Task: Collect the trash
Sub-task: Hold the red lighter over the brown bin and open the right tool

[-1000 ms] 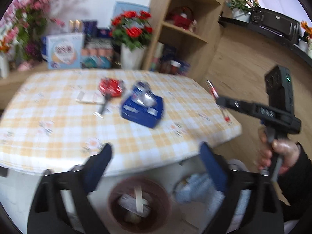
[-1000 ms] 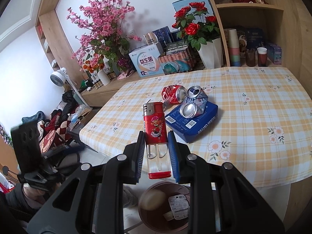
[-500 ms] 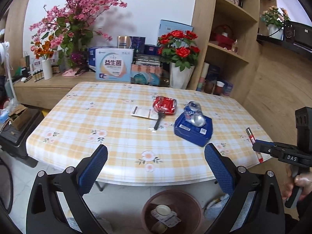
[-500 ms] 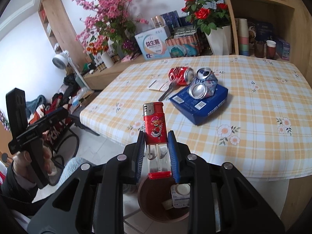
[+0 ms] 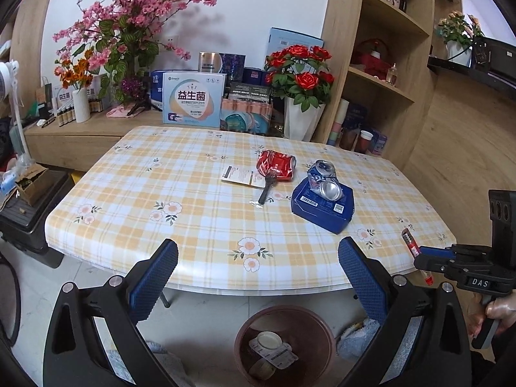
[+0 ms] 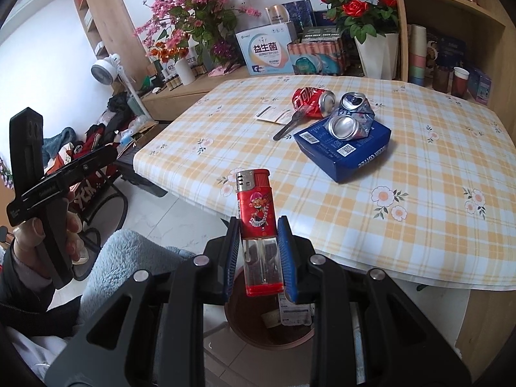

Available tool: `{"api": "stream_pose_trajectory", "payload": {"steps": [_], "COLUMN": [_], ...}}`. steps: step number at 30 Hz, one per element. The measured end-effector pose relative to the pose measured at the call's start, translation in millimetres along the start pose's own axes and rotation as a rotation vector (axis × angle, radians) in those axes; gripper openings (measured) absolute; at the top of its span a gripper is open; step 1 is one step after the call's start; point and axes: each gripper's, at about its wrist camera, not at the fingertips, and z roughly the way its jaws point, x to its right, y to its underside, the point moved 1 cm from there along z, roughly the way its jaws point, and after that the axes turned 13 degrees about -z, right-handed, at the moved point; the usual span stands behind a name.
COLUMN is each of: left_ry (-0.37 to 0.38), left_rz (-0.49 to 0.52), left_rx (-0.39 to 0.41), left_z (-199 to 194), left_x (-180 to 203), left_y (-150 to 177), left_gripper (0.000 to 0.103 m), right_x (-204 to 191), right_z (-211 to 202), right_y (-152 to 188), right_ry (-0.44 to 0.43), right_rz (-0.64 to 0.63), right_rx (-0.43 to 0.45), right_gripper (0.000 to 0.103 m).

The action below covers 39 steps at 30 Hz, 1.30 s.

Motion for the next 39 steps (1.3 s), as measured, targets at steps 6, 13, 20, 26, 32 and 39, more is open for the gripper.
{"api": "stream_pose_trajectory", "payload": {"steps": [6,13,20,26,32,39], "left_ry": [-0.007,0.005,0.014,0.019,0.02,0.027], "left_rz": [0.004,-0.001,0.01,0.004,0.038,0.054], "left_rx": [-0.002,-0.019,0.014,0.009,0.025,0.017], "left_z": [0,1,-2,1,4,15], "left_x": [-1,-2,-1,-1,6,13], "left_y": [2,6,4,5,4,3], "left_gripper": [0.097,0.097,0.097,0.097,0.097,0.097], "right_x": [-3,-6,-3,16,36,53], "right_z": [6,15,12,-8,-15,-13], "right_y": [6,9,5,-2,-7,-4], "right_ry": [-0.006,-0.021,-0.015,0.144,0.237,0.298], "right_rz": [0.005,0.011,0.016,0.027,0.057,0.084], "right_rx": [-0.028,-0.046,-0.03,0.049,0.06,0.067], "right_gripper": [0.027,0.029,0.05,0.094,0.097,0.097]}}
